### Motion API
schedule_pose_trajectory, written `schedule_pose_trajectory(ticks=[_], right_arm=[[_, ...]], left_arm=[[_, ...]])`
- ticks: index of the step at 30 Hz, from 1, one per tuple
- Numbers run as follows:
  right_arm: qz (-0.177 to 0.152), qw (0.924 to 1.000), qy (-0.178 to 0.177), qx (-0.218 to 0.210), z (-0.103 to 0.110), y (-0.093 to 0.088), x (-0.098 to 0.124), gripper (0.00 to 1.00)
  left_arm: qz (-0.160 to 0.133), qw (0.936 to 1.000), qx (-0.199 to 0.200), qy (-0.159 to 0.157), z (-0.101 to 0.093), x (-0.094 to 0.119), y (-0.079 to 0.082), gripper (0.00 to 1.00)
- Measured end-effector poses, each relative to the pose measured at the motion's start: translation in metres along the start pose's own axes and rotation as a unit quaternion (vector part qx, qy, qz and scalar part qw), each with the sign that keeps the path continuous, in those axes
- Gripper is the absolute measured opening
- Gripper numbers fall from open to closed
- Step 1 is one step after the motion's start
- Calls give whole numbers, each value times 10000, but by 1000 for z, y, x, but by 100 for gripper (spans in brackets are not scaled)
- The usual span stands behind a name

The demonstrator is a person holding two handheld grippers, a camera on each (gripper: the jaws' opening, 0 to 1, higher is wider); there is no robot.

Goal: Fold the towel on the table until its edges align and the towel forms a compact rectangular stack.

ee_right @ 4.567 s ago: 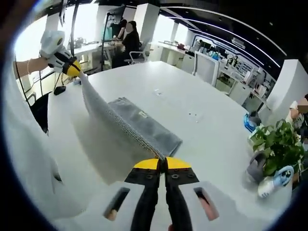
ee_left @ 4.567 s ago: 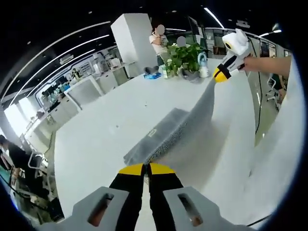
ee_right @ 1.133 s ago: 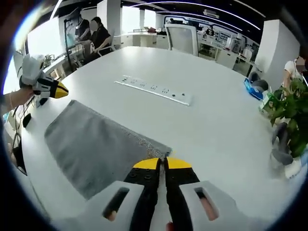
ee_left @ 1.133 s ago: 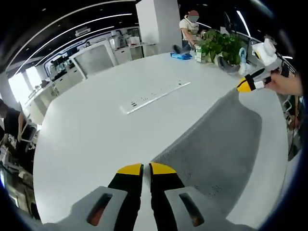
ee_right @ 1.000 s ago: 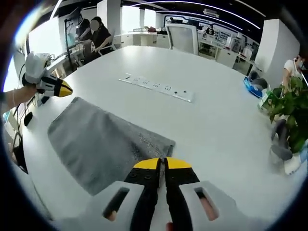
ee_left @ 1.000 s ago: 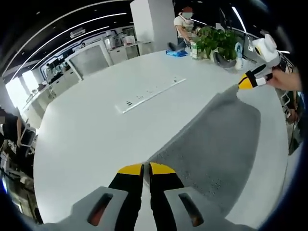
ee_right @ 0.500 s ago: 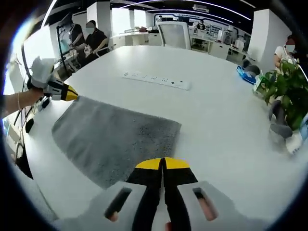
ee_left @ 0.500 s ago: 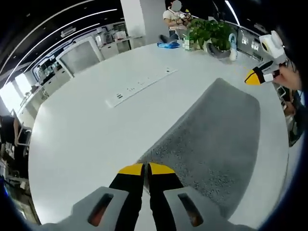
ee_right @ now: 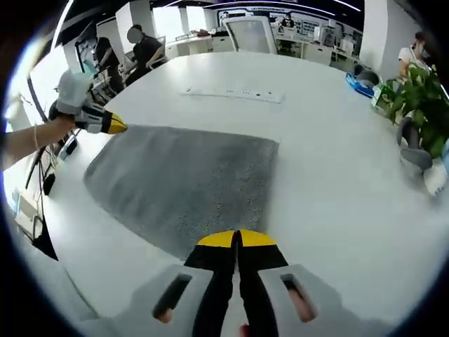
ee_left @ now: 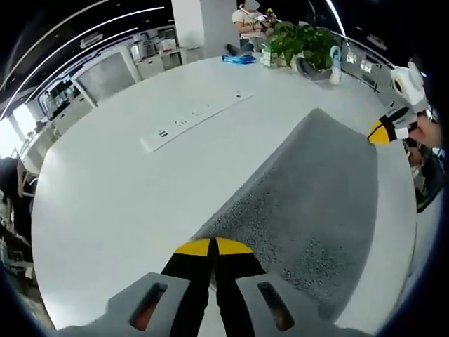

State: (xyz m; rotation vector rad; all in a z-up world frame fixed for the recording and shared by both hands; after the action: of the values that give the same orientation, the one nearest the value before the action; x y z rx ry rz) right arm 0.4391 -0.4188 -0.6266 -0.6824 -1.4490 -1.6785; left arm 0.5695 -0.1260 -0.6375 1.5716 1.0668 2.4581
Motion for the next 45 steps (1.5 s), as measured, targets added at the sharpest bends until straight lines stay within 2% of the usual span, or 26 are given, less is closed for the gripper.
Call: schedule_pose_trajectory(ticks=[7, 11, 13, 14, 15, 19, 22, 31, 45], right_arm=[[314, 9995, -26, -99, -5, -16, -7, 0], [457, 9989, -47, -108, -5, -20, -13, 0], [538, 9985, -64, -66, -5, -21, -15, 0], [572, 9983, -80, -53, -5, -20, -15, 0], [592, 9982, -94, -64, -5, -20, -16, 0], [673, 9977, -123, 41, -5, -20, -16, 0], [728, 9968, -195, 282, -5, -21, -17, 0], [689, 9952, -405, 568, -6, -18, -17, 0], [874, 9899, -411, 1042, -10, -9, -23, 0]], left_arm=[[88, 9999, -70, -22, -3, -6, -3, 1], [-14, 9996, -270, -65, -3, -7, -4, 1], [-157, 9995, -198, -194, -2, -7, -4, 1], [-249, 9991, 93, -322, -2, -7, -5, 1], [-285, 9987, 166, -384, -2, -7, -5, 1], [-252, 9984, 203, -459, -1, -8, -5, 1], [-221, 9988, 147, -400, -3, -8, -4, 1], [-76, 9996, 115, -266, -7, -4, -7, 1], [117, 9998, 124, -126, -27, 15, -25, 1]])
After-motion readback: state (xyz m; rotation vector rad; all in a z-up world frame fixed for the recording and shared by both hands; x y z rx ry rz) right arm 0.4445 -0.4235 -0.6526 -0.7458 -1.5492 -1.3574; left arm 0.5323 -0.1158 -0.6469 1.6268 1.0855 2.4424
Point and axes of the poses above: the point that each gripper's makers call its tool centre point, and the gripper's own axes: x roughly backward along the fingers, z roughly to its left, y roughly out of its top, the point moved 1 cm from there along x, roughly backward along the fingers, and after that the axes turned 14 degrees about -x, right-handed, at the moved point
